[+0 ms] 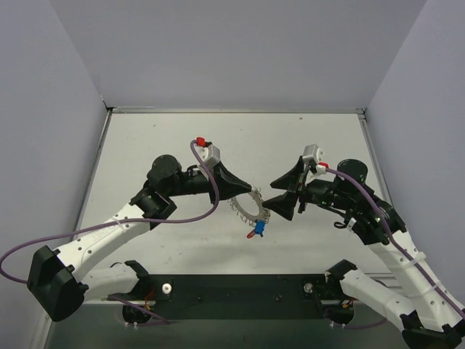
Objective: Put the keys on the keyring
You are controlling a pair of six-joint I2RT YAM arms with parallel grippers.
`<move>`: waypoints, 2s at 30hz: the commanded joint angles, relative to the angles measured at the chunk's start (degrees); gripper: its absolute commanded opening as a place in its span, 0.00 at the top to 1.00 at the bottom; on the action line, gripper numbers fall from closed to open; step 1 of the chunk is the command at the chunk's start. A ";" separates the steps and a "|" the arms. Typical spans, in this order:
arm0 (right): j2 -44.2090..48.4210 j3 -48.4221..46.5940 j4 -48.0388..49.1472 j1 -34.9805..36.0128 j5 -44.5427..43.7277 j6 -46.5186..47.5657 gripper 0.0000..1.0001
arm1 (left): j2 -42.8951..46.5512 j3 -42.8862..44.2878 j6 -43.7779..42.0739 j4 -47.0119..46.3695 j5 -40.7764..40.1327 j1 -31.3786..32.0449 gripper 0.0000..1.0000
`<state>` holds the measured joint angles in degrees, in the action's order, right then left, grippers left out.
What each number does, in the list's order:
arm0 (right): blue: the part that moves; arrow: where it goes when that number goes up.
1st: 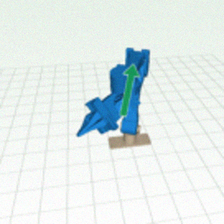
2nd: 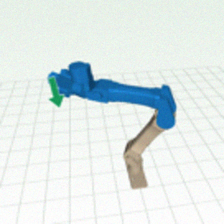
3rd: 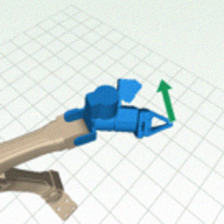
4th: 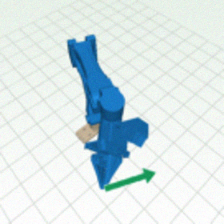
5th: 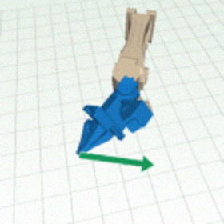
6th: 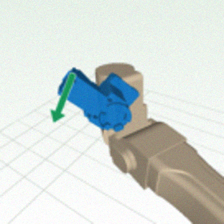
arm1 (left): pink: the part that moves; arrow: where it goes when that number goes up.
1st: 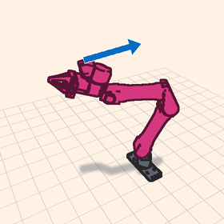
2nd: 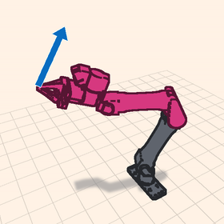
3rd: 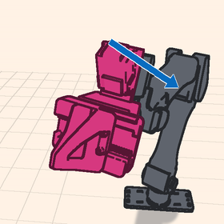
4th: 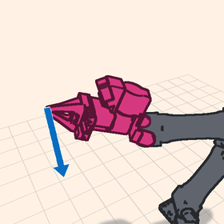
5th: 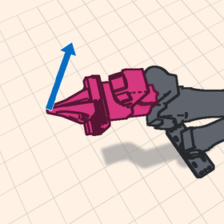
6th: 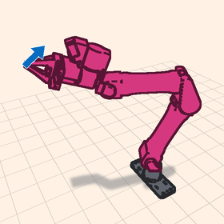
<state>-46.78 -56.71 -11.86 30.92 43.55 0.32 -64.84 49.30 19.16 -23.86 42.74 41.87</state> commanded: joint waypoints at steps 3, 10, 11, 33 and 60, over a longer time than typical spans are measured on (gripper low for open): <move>1.17 -3.50 2.71 -0.95 1.35 1.62 0.40 | 2.70 5.98 -7.64 6.97 2.86 -0.56 1.00; -4.00 -5.34 4.12 -4.02 16.53 0.83 0.56 | 3.67 8.44 -10.63 13.30 9.02 -0.65 1.00; -4.62 -5.52 4.21 -4.72 18.13 0.83 0.56 | 3.67 8.62 -10.98 13.83 9.55 -0.65 1.00; -10.60 -6.49 6.41 -4.46 31.60 -3.04 0.61 | 2.70 10.29 -11.07 14.54 11.75 -0.82 1.00; -13.68 -5.78 2.63 -0.77 26.85 -1.11 1.00 | 4.11 7.22 -6.51 4.97 10.08 -0.82 1.00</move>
<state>-59.94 -61.41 -10.48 29.71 69.32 -2.09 -62.78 55.83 10.22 -8.38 53.21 41.19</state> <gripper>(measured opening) 0.026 0.022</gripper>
